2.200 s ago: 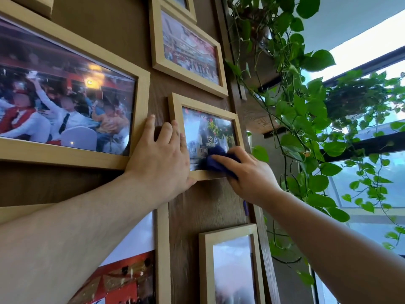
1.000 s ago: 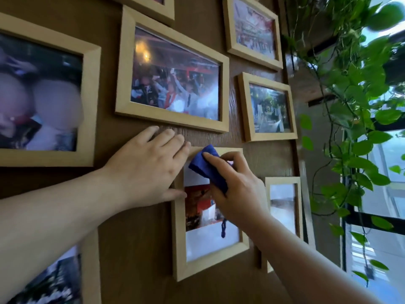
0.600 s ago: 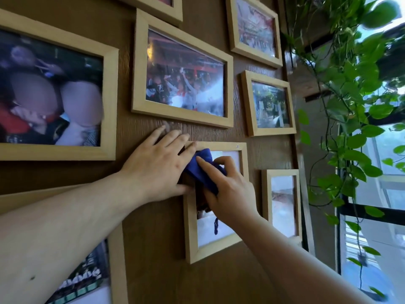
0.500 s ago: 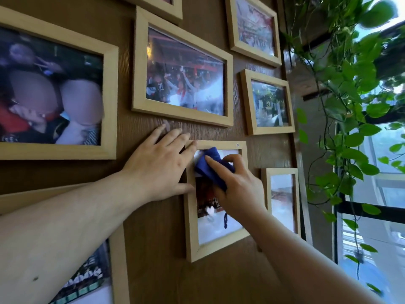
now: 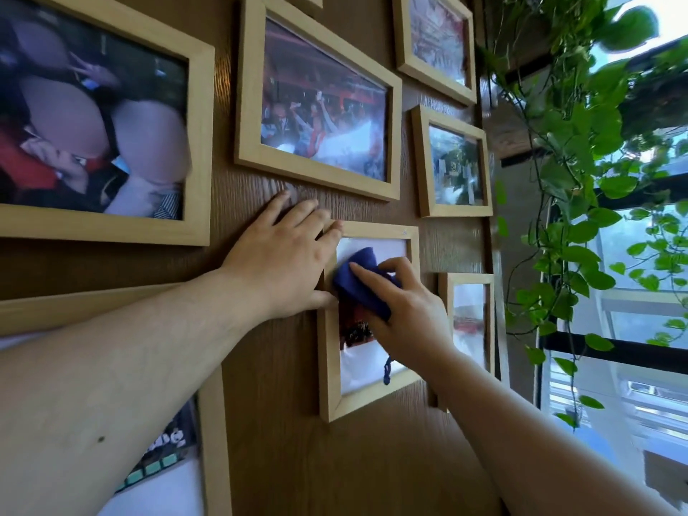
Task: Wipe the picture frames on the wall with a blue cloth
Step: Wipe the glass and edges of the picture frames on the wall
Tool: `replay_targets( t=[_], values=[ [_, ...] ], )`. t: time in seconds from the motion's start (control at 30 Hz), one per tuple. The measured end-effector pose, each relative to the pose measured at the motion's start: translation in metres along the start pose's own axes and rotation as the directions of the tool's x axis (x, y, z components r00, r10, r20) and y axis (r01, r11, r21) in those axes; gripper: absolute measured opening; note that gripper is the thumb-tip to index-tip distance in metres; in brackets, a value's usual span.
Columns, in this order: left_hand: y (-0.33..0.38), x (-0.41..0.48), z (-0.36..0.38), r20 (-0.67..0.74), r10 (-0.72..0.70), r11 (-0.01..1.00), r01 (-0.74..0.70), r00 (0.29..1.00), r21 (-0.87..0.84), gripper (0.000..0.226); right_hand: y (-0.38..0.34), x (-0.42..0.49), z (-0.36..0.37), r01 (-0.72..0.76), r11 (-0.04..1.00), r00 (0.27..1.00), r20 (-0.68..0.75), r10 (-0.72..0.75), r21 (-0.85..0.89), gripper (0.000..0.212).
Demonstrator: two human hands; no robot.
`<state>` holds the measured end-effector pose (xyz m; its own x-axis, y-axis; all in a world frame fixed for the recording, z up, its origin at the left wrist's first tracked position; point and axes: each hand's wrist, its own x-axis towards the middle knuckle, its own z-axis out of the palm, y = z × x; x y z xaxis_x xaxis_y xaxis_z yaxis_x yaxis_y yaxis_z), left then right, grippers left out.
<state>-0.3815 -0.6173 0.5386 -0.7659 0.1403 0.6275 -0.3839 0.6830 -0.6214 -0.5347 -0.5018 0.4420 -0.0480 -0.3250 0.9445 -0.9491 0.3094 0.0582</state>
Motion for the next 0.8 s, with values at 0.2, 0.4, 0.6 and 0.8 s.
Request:
replay_targets(
  t=[0.2, 0.4, 0.6, 0.8],
  values=[
    [-0.002, -0.002, 0.004, -0.007, 0.010, 1.000, -0.010, 1.000, 0.015, 0.098, 0.042, -0.027, -0.001, -0.194, 0.973, 0.978, 0.052, 0.202, -0.123, 0.054],
    [-0.002, -0.002, 0.003, -0.005, 0.008, 1.000, -0.008, 1.000, 0.014, 0.097, 0.017, -0.028, 0.000, -0.082, 0.993, 0.994, 0.065, 0.088, -0.085, 0.055],
    [0.000, -0.001, 0.003, -0.005, -0.004, 0.999, 0.004, 1.000, 0.032, 0.097, 0.003, -0.035, -0.001, 0.005, 0.997, 0.994, 0.107, 0.004, -0.080, 0.054],
    [0.001, -0.002, 0.003, 0.000, -0.014, 0.999, 0.014, 1.000, 0.033, 0.099, 0.038, -0.060, 0.000, -0.224, 0.948, 0.946, 0.184, 0.267, -0.226, 0.052]
  ],
)
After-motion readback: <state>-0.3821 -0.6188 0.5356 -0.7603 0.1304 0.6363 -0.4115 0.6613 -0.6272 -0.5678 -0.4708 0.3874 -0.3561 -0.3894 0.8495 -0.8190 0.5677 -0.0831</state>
